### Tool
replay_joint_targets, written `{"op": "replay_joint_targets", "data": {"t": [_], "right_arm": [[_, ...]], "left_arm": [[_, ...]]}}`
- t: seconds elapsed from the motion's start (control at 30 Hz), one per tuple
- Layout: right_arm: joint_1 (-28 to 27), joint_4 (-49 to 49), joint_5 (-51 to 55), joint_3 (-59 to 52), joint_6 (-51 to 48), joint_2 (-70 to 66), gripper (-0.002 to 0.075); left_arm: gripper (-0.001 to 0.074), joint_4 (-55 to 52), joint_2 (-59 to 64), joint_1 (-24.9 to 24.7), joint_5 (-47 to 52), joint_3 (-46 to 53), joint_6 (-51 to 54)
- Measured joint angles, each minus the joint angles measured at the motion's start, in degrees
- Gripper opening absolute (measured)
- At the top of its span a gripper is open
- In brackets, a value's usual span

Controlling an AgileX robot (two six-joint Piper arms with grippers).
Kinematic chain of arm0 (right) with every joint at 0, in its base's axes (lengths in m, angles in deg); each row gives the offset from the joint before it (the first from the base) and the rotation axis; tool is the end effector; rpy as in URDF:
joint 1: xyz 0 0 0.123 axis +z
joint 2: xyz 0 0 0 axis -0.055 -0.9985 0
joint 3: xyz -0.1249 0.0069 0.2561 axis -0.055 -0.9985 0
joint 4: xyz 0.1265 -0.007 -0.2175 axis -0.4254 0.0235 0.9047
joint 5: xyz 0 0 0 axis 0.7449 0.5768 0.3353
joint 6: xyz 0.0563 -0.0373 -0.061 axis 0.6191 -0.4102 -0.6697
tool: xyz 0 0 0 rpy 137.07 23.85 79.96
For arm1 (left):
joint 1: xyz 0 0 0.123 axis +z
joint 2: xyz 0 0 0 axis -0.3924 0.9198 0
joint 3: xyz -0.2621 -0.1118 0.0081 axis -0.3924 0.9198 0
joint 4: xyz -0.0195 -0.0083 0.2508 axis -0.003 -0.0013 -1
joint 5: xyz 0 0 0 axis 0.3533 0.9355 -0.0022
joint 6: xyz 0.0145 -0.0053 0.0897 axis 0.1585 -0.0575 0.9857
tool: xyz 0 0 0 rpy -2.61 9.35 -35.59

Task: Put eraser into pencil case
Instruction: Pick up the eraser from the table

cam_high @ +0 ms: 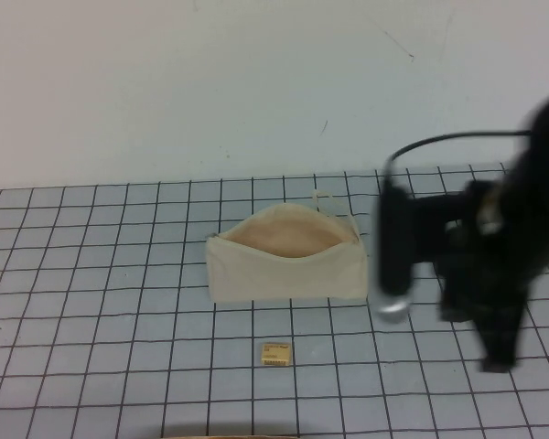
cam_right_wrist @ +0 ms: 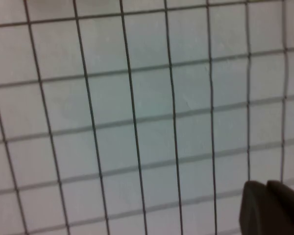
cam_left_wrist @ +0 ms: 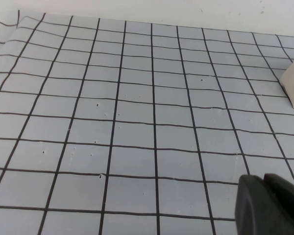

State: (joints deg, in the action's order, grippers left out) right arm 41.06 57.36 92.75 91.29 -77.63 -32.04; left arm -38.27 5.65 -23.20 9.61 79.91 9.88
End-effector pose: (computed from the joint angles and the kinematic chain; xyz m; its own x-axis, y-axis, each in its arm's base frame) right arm 0.2517 0.1861 0.3191 -0.0275 -0.9863 -0.1627 -0.9451 0.0787 -0.3170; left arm 0.0535 -0.0030 0.1763 -0.2579 -0.1734 -0.9505 -0.0128 0.9843 -0.1761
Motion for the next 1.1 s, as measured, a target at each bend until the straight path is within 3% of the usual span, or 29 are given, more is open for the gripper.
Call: {"op": "replay_joint_targets", "data": {"t": [0.17, 0.27, 0.4, 0.47, 0.57, 0.67, 1.1], "right_arm": [[2.3, -2.4, -0.7, 7.6, 1.9, -12.7, 0.0002], [2.3, -7.7, -0.9, 12.7, 1.3, -18.4, 0.0052], [2.4, -15.2, -2.0, 18.7, -1.1, -24.3, 0.0233], [2.5, -17.4, -3.1, 20.9, -2.5, -26.6, 0.0359], [2.6, -18.0, -3.9, 22.8, -6.1, -29.4, 0.0470], [3.0, -18.0, -5.2, 23.2, -7.4, -31.8, 0.0491], [3.8, -16.8, -10.8, 23.4, -8.0, -37.3, 0.0454]], "left_arm": [[-0.0001, 0.0, 0.0, 0.0, 0.0, 0.0, 0.0], [-0.0001, 0.0, 0.0, 0.0, 0.0, 0.0, 0.0], [-0.0001, 0.0, 0.0, 0.0, 0.0, 0.0, 0.0], [-0.0001, 0.0, 0.0, 0.0, 0.0, 0.0, 0.0], [-0.0001, 0.0, 0.0, 0.0, 0.0, 0.0, 0.0], [-0.0001, 0.0, 0.0, 0.0, 0.0, 0.0, 0.0], [-0.0001, 0.0, 0.0, 0.0, 0.0, 0.0, 0.0]]}}
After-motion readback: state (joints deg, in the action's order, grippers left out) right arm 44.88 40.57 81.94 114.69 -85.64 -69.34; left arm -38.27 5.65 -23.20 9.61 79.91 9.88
